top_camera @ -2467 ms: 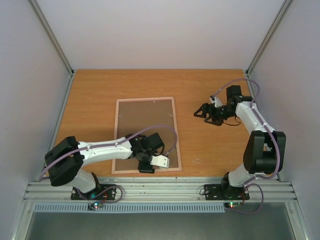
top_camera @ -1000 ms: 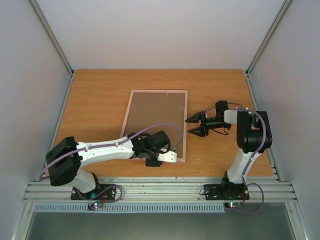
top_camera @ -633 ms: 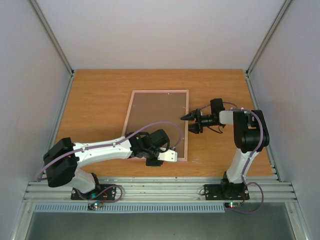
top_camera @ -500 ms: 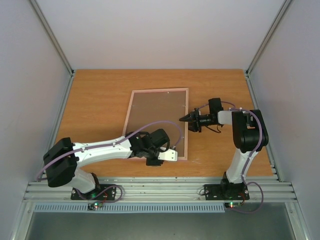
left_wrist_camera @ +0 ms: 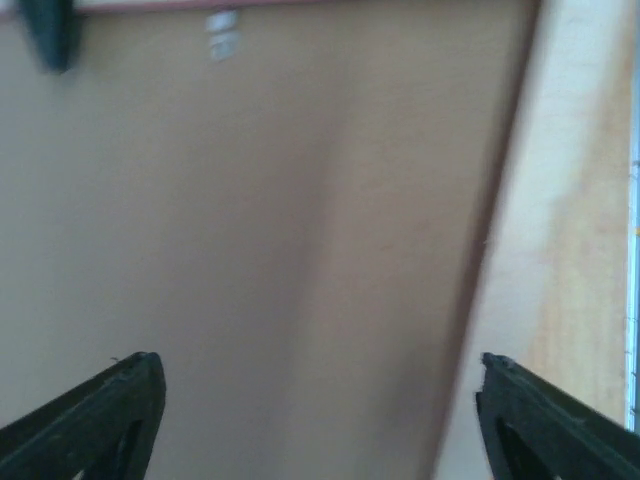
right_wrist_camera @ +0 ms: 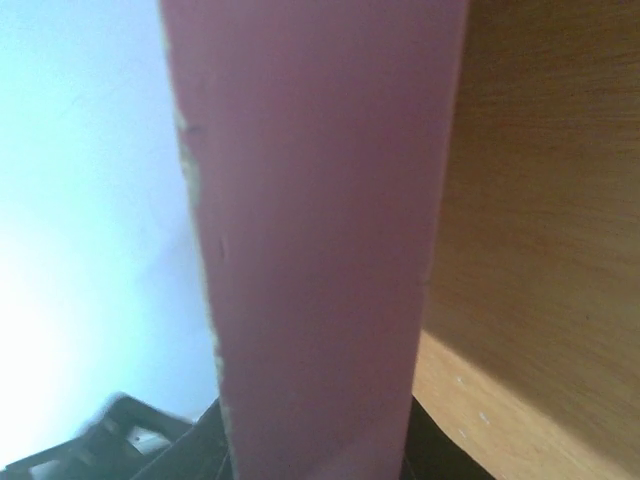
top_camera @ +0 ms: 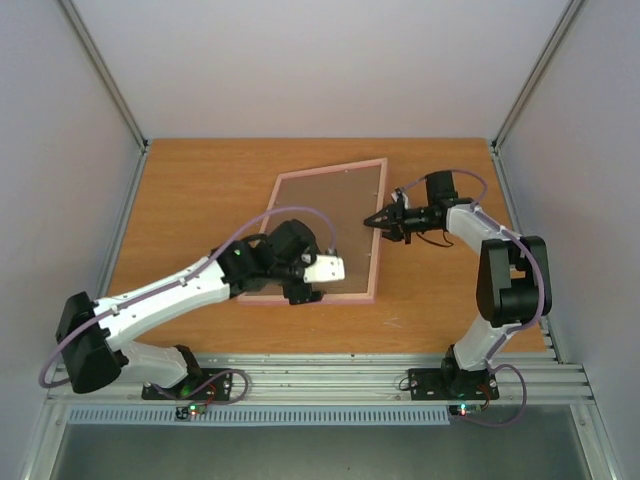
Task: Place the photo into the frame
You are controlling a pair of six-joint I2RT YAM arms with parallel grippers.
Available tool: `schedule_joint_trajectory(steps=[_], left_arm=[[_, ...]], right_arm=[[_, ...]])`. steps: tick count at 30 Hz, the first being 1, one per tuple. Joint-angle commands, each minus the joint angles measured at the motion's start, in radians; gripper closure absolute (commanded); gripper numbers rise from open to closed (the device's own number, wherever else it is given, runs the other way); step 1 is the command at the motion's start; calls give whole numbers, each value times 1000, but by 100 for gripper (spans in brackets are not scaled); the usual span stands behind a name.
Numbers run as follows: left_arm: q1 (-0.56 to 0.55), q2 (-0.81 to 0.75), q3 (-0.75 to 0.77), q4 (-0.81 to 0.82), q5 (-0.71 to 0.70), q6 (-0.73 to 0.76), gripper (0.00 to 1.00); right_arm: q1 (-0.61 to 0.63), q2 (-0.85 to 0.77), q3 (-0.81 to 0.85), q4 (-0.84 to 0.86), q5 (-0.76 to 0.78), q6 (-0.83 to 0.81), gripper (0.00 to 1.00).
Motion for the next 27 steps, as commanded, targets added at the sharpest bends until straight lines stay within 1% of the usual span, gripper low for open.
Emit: schedule_joint_trajectory(steps=[1, 2, 4, 5, 8, 10, 13, 15, 18, 22, 25, 27], left_arm=[[116, -69, 95, -71, -83, -15, 4], [146, -85, 106, -78, -93, -22, 1], [199, -111, 123, -93, -127, -29, 1], [226, -124, 126, -101, -140, -34, 1], [312, -170, 102, -133, -139, -79, 1], [369, -212, 69, -149, -140, -103, 1], [448, -276, 46, -171, -131, -126, 1], [541, -313, 40, -177, -102, -138, 1], [671, -368, 25, -176, -80, -163, 1], [762, -447, 6, -197, -18, -166, 1], [812, -481, -2, -210, -1, -179, 1], [837, -498, -5, -209, 4, -195, 1]], right_arm=[[2, -108, 145, -306, 12, -167, 99], [2, -121, 181, -361, 30, -222, 99], [2, -142, 268, -478, 71, -338, 99], [3, -150, 310, -537, 92, -421, 99], [3, -159, 461, -701, 163, -586, 99], [3, -159, 568, -816, 208, -668, 99], [2, -170, 723, -925, 245, -749, 99], [3, -176, 843, -986, 279, -794, 99], [3, -187, 969, -1042, 365, -856, 99], [21, -214, 1060, -1050, 523, -931, 99], [79, -226, 1093, -1043, 660, -1003, 99], [154, -234, 1093, -1030, 783, -1044, 99]])
